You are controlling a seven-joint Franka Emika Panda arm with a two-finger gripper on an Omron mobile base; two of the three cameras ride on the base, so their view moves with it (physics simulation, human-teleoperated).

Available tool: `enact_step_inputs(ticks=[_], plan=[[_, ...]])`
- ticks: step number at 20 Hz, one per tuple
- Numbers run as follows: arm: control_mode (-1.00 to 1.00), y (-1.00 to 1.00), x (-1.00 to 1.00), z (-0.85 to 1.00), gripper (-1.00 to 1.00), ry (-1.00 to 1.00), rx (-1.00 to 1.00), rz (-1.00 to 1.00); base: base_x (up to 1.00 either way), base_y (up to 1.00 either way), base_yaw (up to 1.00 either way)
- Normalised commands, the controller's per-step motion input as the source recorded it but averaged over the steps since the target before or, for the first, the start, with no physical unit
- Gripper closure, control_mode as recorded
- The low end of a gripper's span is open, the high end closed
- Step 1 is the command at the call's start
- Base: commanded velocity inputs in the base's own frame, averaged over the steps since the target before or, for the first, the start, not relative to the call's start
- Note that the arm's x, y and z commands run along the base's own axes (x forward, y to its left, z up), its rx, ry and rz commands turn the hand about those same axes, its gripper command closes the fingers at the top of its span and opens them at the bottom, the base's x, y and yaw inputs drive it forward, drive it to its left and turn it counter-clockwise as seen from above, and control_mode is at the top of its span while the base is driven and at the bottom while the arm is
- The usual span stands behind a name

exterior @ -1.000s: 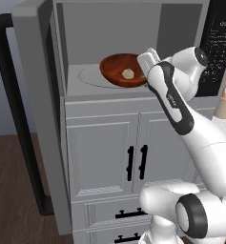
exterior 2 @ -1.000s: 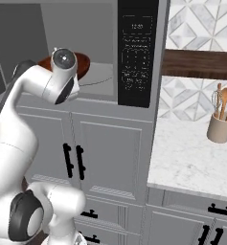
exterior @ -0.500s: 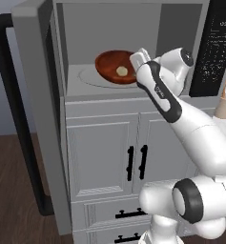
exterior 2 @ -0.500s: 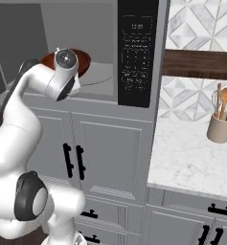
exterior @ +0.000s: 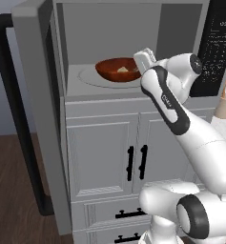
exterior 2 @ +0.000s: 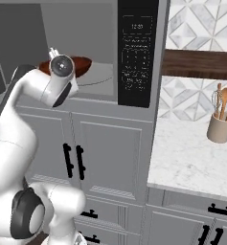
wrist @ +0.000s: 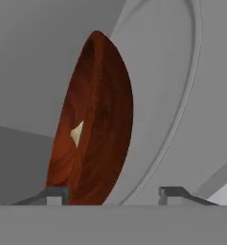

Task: Pick the garlic from the sink and place it in the bowl. Then pick the bowl and place it in the microwave. Then close the microwave door and press the start button.

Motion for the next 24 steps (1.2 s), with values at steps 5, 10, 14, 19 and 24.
enact_step_inputs(ticks=[5, 10, 14, 19, 24], plan=[[-1.0, 0.01, -0.54, 0.03, -1.0, -0.31, 0.0, 0.0, 0.0, 0.0, 0.0], [-1.0, 0.0, -0.68, 0.0, -1.0, -0.16, 0.0, 0.0, 0.0, 0.0, 0.0], [-1.0, 0.0, -0.08, -0.25, -1.0, 0.03, -0.16, 0.01, 0.0, 0.0, 0.0], [-1.0, -0.17, -0.34, 0.3, -1.0, 0.0, -0.21, -0.25, 0.0, 0.0, 0.0], [-1.0, -0.32, 0.0, 0.09, -1.0, 0.08, -0.25, -0.4, 0.0, 0.0, 0.0]])
